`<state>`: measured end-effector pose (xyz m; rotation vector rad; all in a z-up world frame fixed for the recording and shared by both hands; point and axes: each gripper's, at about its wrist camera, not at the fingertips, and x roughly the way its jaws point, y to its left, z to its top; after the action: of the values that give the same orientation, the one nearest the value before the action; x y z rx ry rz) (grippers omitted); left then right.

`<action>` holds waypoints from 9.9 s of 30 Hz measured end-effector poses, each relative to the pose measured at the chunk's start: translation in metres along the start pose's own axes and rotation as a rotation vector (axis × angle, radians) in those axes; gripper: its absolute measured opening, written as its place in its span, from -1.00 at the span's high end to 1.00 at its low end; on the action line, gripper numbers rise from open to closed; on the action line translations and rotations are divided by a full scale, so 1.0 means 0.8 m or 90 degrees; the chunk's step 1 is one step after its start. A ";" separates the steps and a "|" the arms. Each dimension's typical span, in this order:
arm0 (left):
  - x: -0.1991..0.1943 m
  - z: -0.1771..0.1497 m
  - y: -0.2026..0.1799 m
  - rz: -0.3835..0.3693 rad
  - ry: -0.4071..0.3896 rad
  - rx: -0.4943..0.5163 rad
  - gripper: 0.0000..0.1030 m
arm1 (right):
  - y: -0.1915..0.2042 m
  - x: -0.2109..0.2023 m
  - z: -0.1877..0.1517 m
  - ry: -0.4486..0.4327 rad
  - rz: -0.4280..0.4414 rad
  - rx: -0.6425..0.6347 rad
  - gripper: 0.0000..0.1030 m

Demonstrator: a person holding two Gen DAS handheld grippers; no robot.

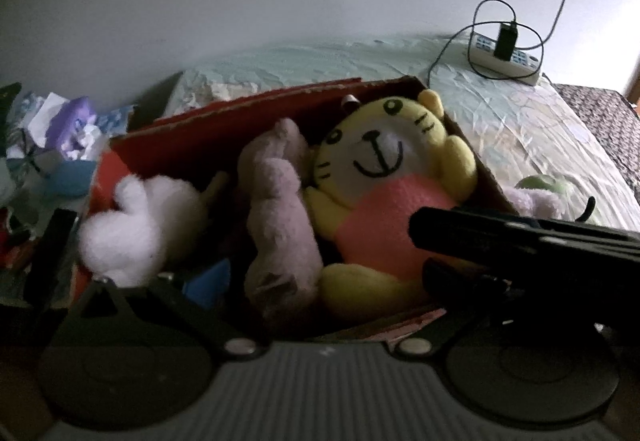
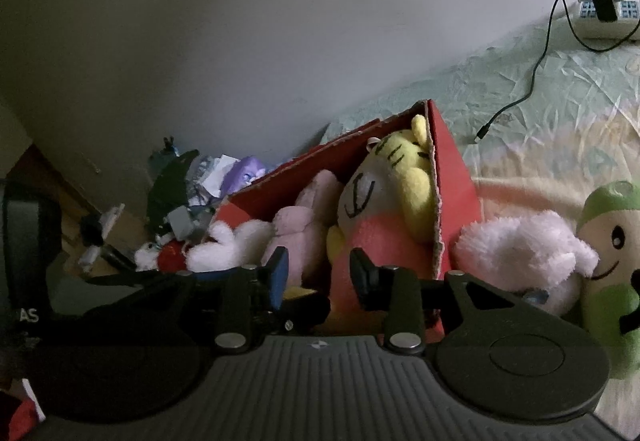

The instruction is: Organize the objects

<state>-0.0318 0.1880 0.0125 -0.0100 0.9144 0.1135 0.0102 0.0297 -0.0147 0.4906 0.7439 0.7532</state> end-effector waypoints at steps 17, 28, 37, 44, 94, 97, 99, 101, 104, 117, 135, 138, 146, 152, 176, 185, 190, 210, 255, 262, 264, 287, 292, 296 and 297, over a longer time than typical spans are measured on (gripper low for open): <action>-0.037 0.002 -0.027 0.059 -0.006 -0.036 -0.96 | -0.065 -0.080 0.000 -0.023 0.062 0.031 0.27; -0.061 0.010 -0.096 -0.013 -0.051 0.010 -0.94 | -0.152 -0.138 -0.008 -0.037 -0.007 0.111 0.28; -0.052 0.001 -0.177 -0.147 -0.052 0.081 -0.85 | -0.204 -0.159 -0.005 -0.038 -0.055 0.166 0.25; -0.009 -0.007 -0.225 -0.191 -0.007 0.089 -0.77 | -0.230 -0.158 -0.003 -0.024 -0.054 0.203 0.14; 0.054 -0.023 -0.317 -0.279 0.072 0.203 -0.56 | -0.266 -0.161 -0.006 0.011 -0.048 0.259 0.10; 0.044 -0.031 -0.325 -0.308 0.072 0.222 -0.56 | -0.264 -0.183 -0.019 -0.005 -0.062 0.276 0.10; 0.036 -0.037 -0.330 -0.325 0.070 0.237 -0.56 | -0.263 -0.195 -0.029 -0.020 -0.070 0.290 0.10; 0.028 -0.041 -0.335 -0.337 0.063 0.252 -0.56 | -0.260 -0.210 -0.037 -0.036 -0.075 0.303 0.10; 0.017 -0.046 -0.337 -0.353 0.050 0.269 -0.56 | -0.249 -0.223 -0.045 -0.060 -0.083 0.306 0.10; -0.046 -0.037 -0.283 -0.370 -0.041 0.256 -0.56 | -0.186 -0.226 -0.030 -0.125 -0.036 0.261 0.10; -0.109 -0.009 -0.114 -0.291 -0.195 0.151 -0.56 | -0.056 -0.122 0.032 -0.114 0.089 0.173 0.10; -0.113 -0.008 -0.077 -0.267 -0.208 0.132 -0.56 | -0.038 -0.090 0.036 -0.101 0.111 0.182 0.10; -0.114 -0.003 0.019 -0.168 -0.236 0.068 -0.56 | 0.019 0.008 0.036 -0.039 0.171 0.227 0.10; -0.095 0.006 0.082 -0.135 -0.222 0.006 -0.56 | 0.050 0.066 0.031 -0.008 0.158 0.203 0.10; 0.024 0.001 0.096 -0.125 -0.087 0.001 -0.50 | 0.047 0.157 0.032 0.113 -0.034 0.026 0.22; 0.036 0.002 0.102 -0.134 -0.059 -0.016 -0.56 | 0.047 0.159 0.035 0.152 -0.048 -0.013 0.22; 0.038 0.003 0.099 -0.133 -0.051 -0.017 -0.59 | 0.047 0.160 0.035 0.153 -0.044 -0.016 0.21; 0.048 0.000 0.098 -0.099 -0.020 -0.035 -0.87 | 0.031 0.149 0.037 0.132 0.008 0.049 0.17; 0.058 0.001 0.099 -0.105 0.005 -0.034 -0.99 | 0.021 0.145 0.035 0.122 0.042 0.088 0.17; 0.059 0.001 0.100 -0.106 0.008 -0.036 -0.99 | 0.022 0.145 0.035 0.121 0.042 0.088 0.17; 0.059 0.001 0.100 -0.107 0.011 -0.037 -0.99 | 0.022 0.144 0.035 0.121 0.042 0.088 0.17; 0.059 0.002 0.099 -0.108 0.012 -0.038 -0.99 | 0.025 0.139 0.035 0.118 0.048 0.094 0.15; 0.059 0.002 0.100 -0.108 0.012 -0.037 -0.99 | 0.026 0.138 0.034 0.118 0.049 0.094 0.15; 0.059 0.002 0.100 -0.108 0.012 -0.037 -0.99 | 0.025 0.138 0.034 0.118 0.049 0.094 0.15; 0.059 0.002 0.100 -0.108 0.012 -0.037 -0.99 | 0.025 0.138 0.034 0.118 0.049 0.094 0.15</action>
<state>-0.0097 0.2723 -0.0207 -0.1427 0.9256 -0.0185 0.0772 0.1222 -0.0306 0.5914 0.9621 0.8268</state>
